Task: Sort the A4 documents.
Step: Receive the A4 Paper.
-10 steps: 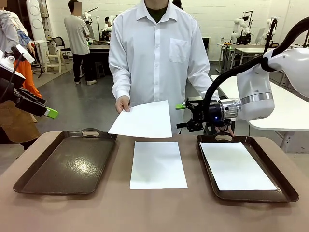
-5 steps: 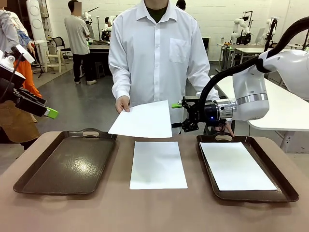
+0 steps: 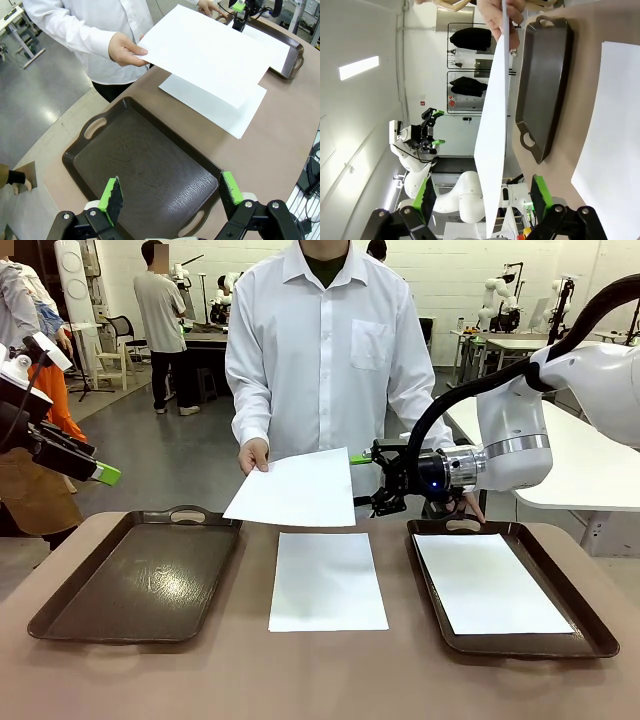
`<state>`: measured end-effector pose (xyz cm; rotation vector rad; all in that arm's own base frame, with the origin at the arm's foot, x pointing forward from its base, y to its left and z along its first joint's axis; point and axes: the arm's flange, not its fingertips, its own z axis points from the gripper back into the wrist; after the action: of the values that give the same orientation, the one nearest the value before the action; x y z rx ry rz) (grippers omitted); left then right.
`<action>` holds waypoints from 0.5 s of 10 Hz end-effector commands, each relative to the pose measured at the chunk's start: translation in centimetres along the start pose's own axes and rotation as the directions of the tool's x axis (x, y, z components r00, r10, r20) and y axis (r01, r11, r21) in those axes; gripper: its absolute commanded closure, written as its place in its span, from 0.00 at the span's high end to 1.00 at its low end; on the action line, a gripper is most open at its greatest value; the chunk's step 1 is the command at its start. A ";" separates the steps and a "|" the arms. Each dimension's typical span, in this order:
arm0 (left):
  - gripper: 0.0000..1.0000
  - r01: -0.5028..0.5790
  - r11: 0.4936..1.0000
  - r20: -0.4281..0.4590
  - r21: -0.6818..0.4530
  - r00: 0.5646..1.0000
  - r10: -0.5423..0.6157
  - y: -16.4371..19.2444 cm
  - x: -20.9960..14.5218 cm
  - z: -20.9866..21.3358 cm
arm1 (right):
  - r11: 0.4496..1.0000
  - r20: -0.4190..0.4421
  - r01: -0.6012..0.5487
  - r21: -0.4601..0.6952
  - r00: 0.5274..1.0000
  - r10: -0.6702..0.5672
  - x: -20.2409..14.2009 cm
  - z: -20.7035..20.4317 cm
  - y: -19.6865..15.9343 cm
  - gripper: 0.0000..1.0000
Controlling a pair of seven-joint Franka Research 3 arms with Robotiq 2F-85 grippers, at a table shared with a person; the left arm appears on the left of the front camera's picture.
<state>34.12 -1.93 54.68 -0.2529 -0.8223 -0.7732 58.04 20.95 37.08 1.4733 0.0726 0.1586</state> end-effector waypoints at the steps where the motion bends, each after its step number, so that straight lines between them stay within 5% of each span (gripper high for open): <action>1: 1.00 0.009 1.000 0.003 -0.007 1.000 -0.009 0.1 -0.1 0.0 | 1.000 0.004 -0.007 0.000 1.000 0.007 0.0 0.2 0.0 1.00; 5: 1.00 0.009 1.000 0.003 -0.007 1.000 -0.009 0.1 -0.1 0.0 | 1.000 0.004 -0.007 0.000 1.000 0.007 0.0 0.2 0.0 1.00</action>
<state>34.12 -1.93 54.68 -0.2529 -0.8223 -0.7732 58.11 20.74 37.07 1.4723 0.0689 0.1567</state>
